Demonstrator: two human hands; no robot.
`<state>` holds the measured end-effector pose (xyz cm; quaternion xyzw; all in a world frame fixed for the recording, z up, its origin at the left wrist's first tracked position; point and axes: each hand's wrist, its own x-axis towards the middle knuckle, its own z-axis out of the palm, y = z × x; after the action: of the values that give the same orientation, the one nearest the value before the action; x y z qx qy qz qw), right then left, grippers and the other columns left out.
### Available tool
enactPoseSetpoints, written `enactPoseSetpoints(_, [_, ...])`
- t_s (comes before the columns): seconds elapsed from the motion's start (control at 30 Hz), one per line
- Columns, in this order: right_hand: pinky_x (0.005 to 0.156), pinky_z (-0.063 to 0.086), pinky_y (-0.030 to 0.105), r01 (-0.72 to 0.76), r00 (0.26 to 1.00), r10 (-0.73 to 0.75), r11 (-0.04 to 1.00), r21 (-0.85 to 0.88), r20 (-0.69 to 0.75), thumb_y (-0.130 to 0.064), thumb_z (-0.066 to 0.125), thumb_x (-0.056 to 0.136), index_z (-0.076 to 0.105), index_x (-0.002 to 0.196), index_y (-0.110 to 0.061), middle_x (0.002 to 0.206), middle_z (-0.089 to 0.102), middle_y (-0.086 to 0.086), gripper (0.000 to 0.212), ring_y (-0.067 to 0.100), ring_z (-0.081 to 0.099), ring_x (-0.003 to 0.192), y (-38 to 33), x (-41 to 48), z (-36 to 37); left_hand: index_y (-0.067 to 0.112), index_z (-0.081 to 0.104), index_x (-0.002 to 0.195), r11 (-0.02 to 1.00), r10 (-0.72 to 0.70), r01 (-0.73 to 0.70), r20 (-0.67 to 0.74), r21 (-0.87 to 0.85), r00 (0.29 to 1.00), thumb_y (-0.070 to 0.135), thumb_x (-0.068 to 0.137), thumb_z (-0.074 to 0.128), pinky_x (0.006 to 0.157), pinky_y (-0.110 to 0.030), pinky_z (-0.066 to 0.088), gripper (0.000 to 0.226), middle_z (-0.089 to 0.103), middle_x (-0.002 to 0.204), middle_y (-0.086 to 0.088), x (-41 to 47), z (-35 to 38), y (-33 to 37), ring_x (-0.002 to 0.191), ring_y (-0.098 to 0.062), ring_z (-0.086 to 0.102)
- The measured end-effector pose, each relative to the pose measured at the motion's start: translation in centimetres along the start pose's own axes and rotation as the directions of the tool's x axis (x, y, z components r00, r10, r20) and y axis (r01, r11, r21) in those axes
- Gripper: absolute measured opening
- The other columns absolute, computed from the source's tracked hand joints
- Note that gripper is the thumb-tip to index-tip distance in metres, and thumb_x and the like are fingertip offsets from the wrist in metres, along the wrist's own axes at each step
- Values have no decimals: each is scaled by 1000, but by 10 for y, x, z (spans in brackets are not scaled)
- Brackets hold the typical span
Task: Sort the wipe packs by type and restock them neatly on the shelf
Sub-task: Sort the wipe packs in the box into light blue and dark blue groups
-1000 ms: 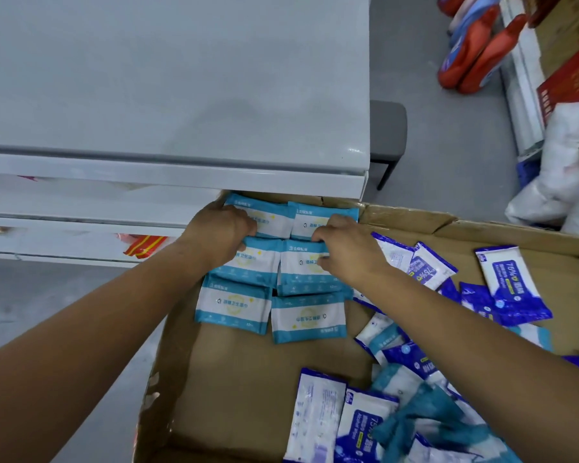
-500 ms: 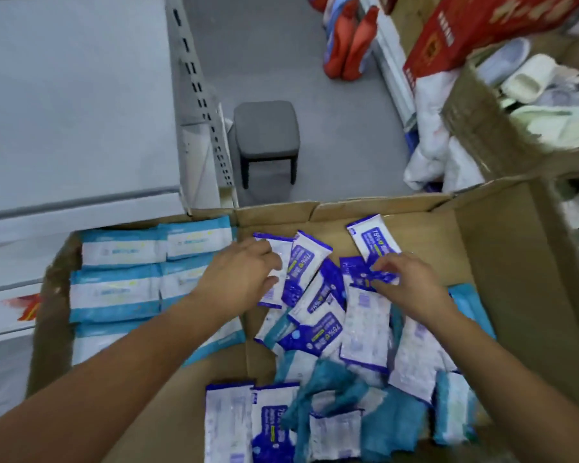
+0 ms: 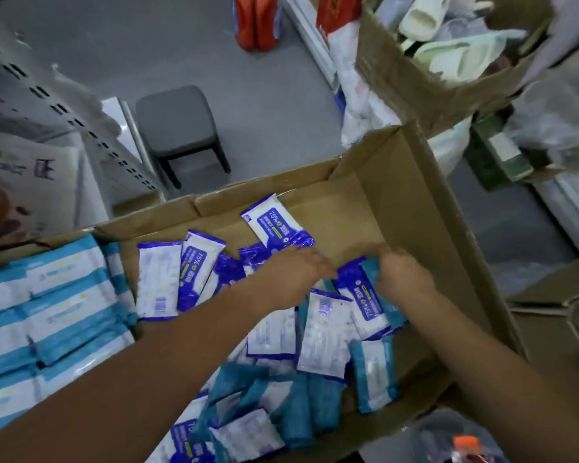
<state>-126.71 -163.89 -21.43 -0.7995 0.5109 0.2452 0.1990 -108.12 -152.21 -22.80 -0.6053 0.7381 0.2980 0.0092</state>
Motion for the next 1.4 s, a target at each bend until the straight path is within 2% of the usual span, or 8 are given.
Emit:
enactPoseSetpoints(0.3, [86,50,42,-72,986,64,996,46,153,-18,71,82,25,144,-18,122,48,19,77,37,59,109,15,-15,9,29,53,133,923,-99,-31,315,383,944,48,81,74,101,-39,29,60,61,124,4,22,-32,4,120,-21,53])
enactPoseSetpoints(0.53, [65,49,26,-1,999,16,900,436,-30,-2,69,77,68,106,-22,90,69,-4,35,15,65,83,-4,-22,-51,19,58,92,906,-249,252,53,-339,967,40,95,62,68,-32,39,22,60,85,5,-43,-68,-29,81,-19,55])
enactPoseSetpoints(0.63, [75,54,28,76,997,-63,790,608,-43,8,72,74,71,76,-26,78,70,-6,34,10,65,76,-29,-26,-60,19,62,117,693,-360,264,-4,-670,933,29,94,67,77,-32,54,25,72,102,4,-78,-74,-47,90,-15,69])
enactPoseSetpoints(0.73, [70,44,4,268,963,-203,769,580,-176,17,71,72,72,74,-34,91,58,-10,51,-1,57,77,-58,-30,-58,20,57,126,369,-432,200,23,-908,902,12,93,68,80,-30,60,36,74,111,1,-112,-74,-55,97,-14,73])
enactPoseSetpoints(0.87, [53,39,11,391,920,-321,701,596,-226,15,62,81,76,77,-38,67,53,-13,55,5,47,58,-88,-35,-53,27,63,114,182,-567,166,34,-969,823,15,96,64,58,-24,48,22,76,96,7,-154,-66,-68,76,-4,71])
enactPoseSetpoints(1.03, [57,40,13,445,873,-449,572,689,-190,12,64,85,75,92,-36,80,59,16,50,6,48,63,-126,-48,-39,20,67,117,18,-664,96,60,-995,746,9,95,63,77,-41,52,24,76,109,1,-204,-48,-85,101,-26,72])
enactPoseSetpoints(1.23, [55,33,10,484,848,-500,589,647,-179,-17,76,83,74,79,-52,68,47,-5,35,5,42,59,-176,-57,-34,30,56,126,-58,-692,16,51,-998,720,-3,86,72,66,-42,61,54,73,110,-6,-264,-31,-94,97,-23,73])
enactPoseSetpoints(1.4, [72,48,27,307,865,-499,605,735,49,-30,65,92,73,89,-26,91,67,-7,10,8,62,78,-222,-65,-31,11,58,123,-106,-768,-20,69,-994,637,0,85,74,76,-43,63,42,73,112,-13,-302,-15,-105,97,-24,73])
